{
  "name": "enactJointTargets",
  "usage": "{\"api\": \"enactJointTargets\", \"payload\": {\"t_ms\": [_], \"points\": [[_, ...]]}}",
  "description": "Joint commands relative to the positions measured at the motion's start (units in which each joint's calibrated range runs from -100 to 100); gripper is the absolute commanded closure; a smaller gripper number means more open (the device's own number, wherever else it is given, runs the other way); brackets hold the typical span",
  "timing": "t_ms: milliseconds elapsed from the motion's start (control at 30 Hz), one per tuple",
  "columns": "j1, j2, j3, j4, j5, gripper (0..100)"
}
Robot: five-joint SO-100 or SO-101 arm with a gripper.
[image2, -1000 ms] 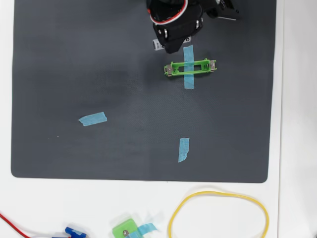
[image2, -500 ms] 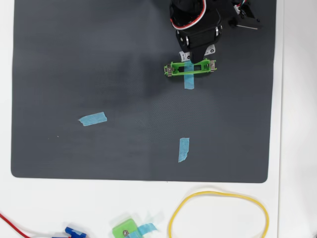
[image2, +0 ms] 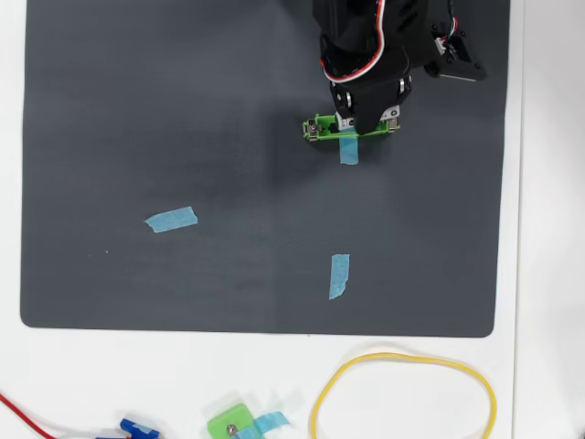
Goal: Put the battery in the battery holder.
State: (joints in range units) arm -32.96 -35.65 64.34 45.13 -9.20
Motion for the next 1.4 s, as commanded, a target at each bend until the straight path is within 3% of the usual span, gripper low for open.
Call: {"api": "enactJointTargets", "payload": {"t_ms": [0, 500, 1367], "points": [[-0.1, 0.05, -0.28, -0.9, -0.4, 100], [4.47, 4.05, -1.08, -0.99, -1.34, 100], [1.04, 7.04, -0.28, -4.66, -1.34, 100]]}}
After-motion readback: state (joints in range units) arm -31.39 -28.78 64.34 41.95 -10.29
